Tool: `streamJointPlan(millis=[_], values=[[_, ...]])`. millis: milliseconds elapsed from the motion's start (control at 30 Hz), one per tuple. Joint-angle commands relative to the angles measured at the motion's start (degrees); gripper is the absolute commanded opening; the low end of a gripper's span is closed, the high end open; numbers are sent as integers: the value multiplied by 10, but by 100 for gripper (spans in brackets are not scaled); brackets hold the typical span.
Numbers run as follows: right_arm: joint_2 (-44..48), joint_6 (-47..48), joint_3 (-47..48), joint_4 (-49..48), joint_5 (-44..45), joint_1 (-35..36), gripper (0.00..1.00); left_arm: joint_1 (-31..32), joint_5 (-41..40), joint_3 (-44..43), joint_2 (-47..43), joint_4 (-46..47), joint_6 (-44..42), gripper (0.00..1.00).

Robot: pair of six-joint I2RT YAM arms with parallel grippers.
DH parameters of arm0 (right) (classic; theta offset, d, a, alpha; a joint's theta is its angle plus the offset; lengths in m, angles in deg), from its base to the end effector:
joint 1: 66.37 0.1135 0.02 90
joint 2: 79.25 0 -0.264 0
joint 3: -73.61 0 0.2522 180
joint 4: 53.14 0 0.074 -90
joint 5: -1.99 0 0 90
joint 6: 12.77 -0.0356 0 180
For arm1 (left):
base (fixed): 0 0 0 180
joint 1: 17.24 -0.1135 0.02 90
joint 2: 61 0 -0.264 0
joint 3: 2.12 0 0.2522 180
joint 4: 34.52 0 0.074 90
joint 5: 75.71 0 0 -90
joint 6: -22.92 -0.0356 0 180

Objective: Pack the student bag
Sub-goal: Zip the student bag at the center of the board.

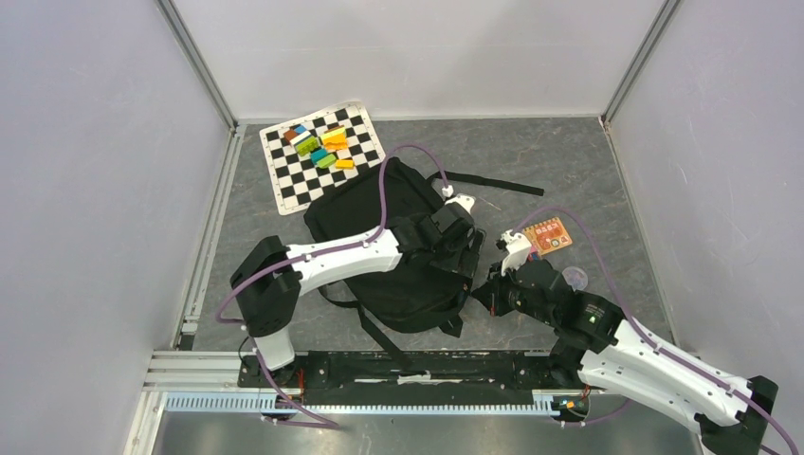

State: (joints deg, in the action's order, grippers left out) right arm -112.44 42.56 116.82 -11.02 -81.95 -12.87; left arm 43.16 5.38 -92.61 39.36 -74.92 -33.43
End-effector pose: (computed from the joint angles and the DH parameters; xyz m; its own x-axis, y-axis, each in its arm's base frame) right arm 0.0864 0.1104 0.2438 -0.6844 0.0260 -0.7286 -0.4339 0.7886 0.4357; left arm 0.1953 -0.3327 0.2460 -0.7651 0.2386 -0.5981 0.4639 0.8484 -0.2550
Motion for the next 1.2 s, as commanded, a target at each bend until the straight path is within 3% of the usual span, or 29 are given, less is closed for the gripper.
streamJointPlan(millis=[0, 100, 300, 500, 600, 900, 1167], values=[[6, 1, -3, -16, 1, 4, 0, 12, -1, -26, 26, 12, 27, 98], [3, 4, -2, -24, 0, 4, 0, 15, -8, -52, 54, -15, 9, 91], [1, 7, -5, -30, 0, 4, 0, 16, -13, -57, 71, -22, 6, 62], [-2, 8, -11, -43, -6, 5, 0, 16, -2, -63, 71, -12, 12, 17], [-2, 2, -14, -55, -16, 5, 0, 15, -1, -67, 65, 6, 16, 4], [-19, -13, -11, -90, -56, 30, 0, -7, -17, -117, 73, 36, -4, 2], [-67, -9, 29, -129, -49, 108, 0, -37, 20, -135, 83, 74, -46, 2]])
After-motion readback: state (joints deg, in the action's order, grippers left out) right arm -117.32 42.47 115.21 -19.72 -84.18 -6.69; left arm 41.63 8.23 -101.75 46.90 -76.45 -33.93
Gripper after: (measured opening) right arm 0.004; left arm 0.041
